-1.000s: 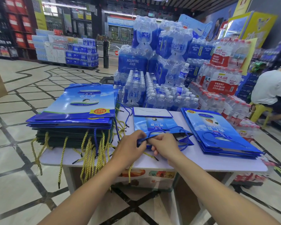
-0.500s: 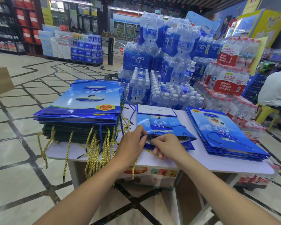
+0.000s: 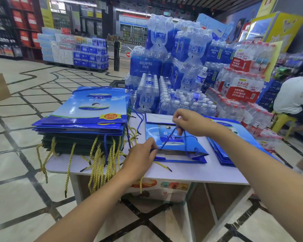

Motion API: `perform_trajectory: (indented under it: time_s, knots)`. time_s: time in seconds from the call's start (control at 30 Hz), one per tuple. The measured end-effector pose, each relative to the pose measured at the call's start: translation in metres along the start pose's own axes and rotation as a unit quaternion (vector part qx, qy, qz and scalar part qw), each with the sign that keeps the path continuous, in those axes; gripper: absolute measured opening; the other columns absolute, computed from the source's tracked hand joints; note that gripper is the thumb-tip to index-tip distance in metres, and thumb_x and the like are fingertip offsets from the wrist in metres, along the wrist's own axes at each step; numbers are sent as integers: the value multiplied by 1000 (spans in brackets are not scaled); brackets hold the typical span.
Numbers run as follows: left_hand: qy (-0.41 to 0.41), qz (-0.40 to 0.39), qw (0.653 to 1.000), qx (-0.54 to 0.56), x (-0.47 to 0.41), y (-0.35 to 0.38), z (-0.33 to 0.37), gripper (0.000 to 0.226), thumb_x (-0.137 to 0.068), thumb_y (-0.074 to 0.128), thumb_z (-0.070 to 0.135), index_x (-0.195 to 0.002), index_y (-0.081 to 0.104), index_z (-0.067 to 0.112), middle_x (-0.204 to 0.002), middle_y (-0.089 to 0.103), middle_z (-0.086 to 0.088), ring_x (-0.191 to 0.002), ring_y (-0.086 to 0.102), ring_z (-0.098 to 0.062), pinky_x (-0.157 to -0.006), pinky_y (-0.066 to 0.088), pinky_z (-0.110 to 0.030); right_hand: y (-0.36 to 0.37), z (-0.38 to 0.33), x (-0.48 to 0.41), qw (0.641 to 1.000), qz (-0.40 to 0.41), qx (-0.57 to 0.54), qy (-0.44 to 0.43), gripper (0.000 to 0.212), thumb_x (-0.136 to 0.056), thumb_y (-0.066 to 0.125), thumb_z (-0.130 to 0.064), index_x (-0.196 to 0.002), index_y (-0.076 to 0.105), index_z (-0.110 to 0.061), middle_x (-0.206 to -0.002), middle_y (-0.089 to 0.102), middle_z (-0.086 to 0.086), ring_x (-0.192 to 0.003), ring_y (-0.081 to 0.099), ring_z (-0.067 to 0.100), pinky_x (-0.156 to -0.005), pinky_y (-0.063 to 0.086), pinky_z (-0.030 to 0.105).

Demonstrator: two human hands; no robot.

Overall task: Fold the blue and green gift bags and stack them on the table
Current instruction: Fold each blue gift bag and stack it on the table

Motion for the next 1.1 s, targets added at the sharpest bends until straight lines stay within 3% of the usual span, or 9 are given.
perform_trajectory:
  time_s: [0.13,0.2,0.33,0.4,0.43,0.5,0.6,0.8,1.1]
  knots:
    - [2,-32,999,-15,2,-1,6,11,-98,58,24,-105,52,29,-88,66,5,-69,59,-14,-68,56,-45,-14,-4,-23,990,-41,-137,21,24,-105,55,-33,-106,61,-10,-72,51,4,-53,51,15,-72,57,42]
    - [13,-52,998,-26,3,-2,10,17,-95,55,21,-105,47,31,-90,60,5,-71,55,-15,-69,54,-45,-18,-2,-33,987,-50,-141,53,37,-103,56,-45,-112,65,-11,-74,47,1,-49,43,12,-63,54,35]
    - [17,-114,992,-51,3,-2,15,52,-97,48,16,-141,36,42,-121,63,-1,-80,59,-16,-66,48,-34,-15,3,-59,997,-14,-65,25,36,-102,58,-45,-99,73,-13,-79,54,2,-57,41,15,-53,37,26]
    - [41,-147,985,-85,2,-2,16,66,-99,44,17,-155,28,50,-152,51,6,-120,58,-20,-91,51,-36,-4,8,-71,999,9,45,-2,39,-103,55,-43,-87,76,-14,-69,56,1,-59,47,16,-54,36,27]
    - [61,-164,978,-110,1,-1,15,66,-101,42,20,-157,27,50,-161,40,9,-140,45,-18,-109,44,-38,3,12,-77,996,16,83,-5,44,-103,54,-45,-81,76,-15,-66,58,3,-60,51,18,-55,36,29]
    - [84,-198,964,-159,-2,4,12,59,-104,37,30,-159,25,50,-169,24,8,-155,21,-15,-123,26,-38,17,23,-86,991,29,128,2,54,-102,51,-51,-69,71,-13,-65,64,6,-59,54,21,-55,37,31]
    - [88,-217,952,-197,-4,13,8,56,-107,27,51,-160,11,52,-173,7,6,-159,5,-14,-126,15,-39,38,39,-95,976,68,205,6,62,-103,44,-55,-56,47,-15,-58,53,4,-64,54,28,-55,35,33]
    - [90,-233,946,-205,-6,20,3,55,-104,19,65,-158,11,57,-173,2,6,-159,-4,-11,-129,-5,-39,73,72,-115,955,99,278,15,66,-106,28,-56,-90,72,-10,-100,70,18,-99,65,38,-77,45,40]
    - [90,-232,948,-197,-8,21,0,52,-106,20,60,-158,16,55,-173,9,7,-159,2,-12,-129,-4,-37,93,84,-126,948,162,274,-3,60,-107,32,-49,-77,67,-10,-92,72,18,-90,66,39,-71,40,38]
Point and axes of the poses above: each hand's wrist, its own x-axis away from the middle knuckle, its own y-axis out of the palm, z = x × y, the point moved 2 cm from there along -x, towards the middle knuckle
